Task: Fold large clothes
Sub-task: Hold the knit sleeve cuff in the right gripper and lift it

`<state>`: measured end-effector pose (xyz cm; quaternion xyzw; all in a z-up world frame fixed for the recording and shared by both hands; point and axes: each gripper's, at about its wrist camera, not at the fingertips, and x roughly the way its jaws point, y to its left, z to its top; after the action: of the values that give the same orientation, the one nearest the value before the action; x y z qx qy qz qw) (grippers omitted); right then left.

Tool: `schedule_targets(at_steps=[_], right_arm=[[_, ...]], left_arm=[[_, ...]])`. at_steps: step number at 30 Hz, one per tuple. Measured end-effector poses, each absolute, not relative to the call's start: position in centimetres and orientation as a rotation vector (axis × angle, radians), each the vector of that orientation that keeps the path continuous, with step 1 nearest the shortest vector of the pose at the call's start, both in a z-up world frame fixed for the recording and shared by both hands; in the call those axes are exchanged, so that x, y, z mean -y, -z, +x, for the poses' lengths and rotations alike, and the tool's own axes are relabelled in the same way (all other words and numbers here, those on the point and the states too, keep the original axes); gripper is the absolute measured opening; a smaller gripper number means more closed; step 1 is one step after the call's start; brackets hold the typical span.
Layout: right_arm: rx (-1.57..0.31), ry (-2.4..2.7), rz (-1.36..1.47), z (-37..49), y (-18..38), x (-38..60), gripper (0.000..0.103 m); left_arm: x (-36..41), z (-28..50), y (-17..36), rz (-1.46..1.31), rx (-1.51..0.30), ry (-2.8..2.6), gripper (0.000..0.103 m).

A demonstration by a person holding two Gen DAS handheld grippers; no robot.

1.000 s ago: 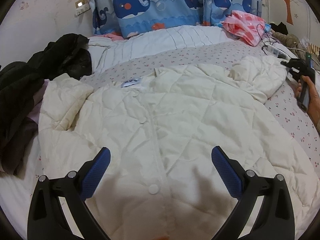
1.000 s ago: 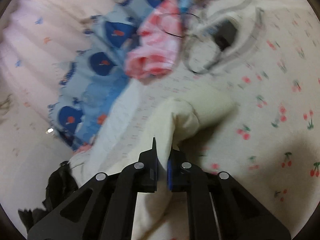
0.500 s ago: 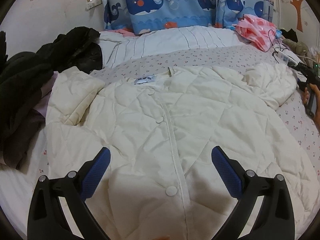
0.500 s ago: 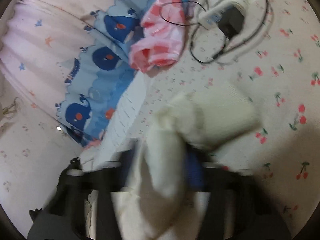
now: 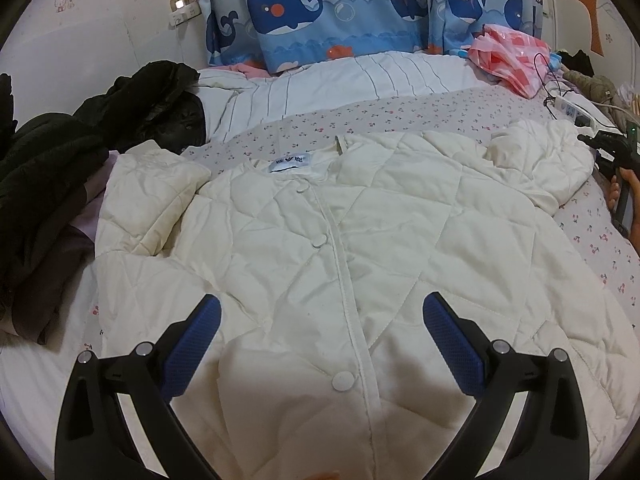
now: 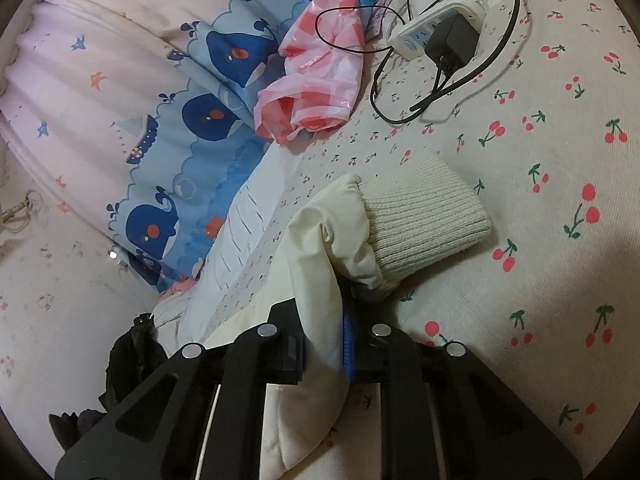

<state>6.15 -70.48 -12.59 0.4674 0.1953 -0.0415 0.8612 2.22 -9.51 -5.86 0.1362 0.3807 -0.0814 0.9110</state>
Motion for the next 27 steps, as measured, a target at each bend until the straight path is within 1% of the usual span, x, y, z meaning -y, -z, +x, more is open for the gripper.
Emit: schedule_targets(at_steps=[2,3,5,9,10,12,15,19,21,22,23,24,25,27], right_arm=[[-0.413,0.076,0.999,6.3,12.8,70.7,0.015],[-0.413,0.073,1.011,6.3,13.0,70.9,0.018],[-0.418,0.066,1.029,6.5,13.3,71.1,0.020],[-0.420,0.070,1.009,6.5,13.0,70.9,0.020],[-0.417,0.071,1.004,6.4,12.9,70.8,0.020],[-0.404,0.073,0.985,6.3,12.5,70.5,0.012],[-0.383,0.069,0.986,6.1,11.9,70.4,0.009],[-0.275,0.005,1.046,4.8,10.4,70.2,0.008],[-0.254,-0.014,1.053,4.6,9.9,70.2,0.008],[-0.258,-0.011,1.057,4.6,9.9,70.2,0.010],[-0.283,0.018,1.071,4.8,10.4,70.4,0.016],[-0.307,0.054,1.105,4.9,11.3,70.8,0.033],[-0.310,0.058,1.135,5.0,11.9,71.2,0.038],[-0.323,0.054,1.172,5.3,12.4,71.7,0.041]], left_arm=[[9.6,2.2,5.8,0.285,-0.783,0.168,0.097],[9.6,2.1,5.8,0.288,-0.782,0.167,0.097],[9.7,2.1,5.8,0.291,-0.781,0.167,0.097],[9.6,2.2,5.9,0.281,-0.789,0.174,0.097],[9.6,2.2,5.9,0.278,-0.792,0.175,0.097],[9.5,2.3,5.9,0.275,-0.795,0.175,0.097],[9.3,2.4,5.9,0.274,-0.797,0.166,0.097],[9.4,2.0,5.4,0.302,-0.773,0.141,0.097],[9.4,2.0,5.3,0.304,-0.774,0.134,0.097],[9.3,2.0,5.4,0.300,-0.791,0.143,0.097],[9.1,2.2,5.6,0.293,-0.811,0.153,0.097],[8.9,2.3,5.9,0.282,-0.831,0.160,0.097],[8.6,2.5,6.2,0.272,-0.850,0.168,0.097],[8.1,2.7,6.8,0.264,-0.876,0.176,0.097]])
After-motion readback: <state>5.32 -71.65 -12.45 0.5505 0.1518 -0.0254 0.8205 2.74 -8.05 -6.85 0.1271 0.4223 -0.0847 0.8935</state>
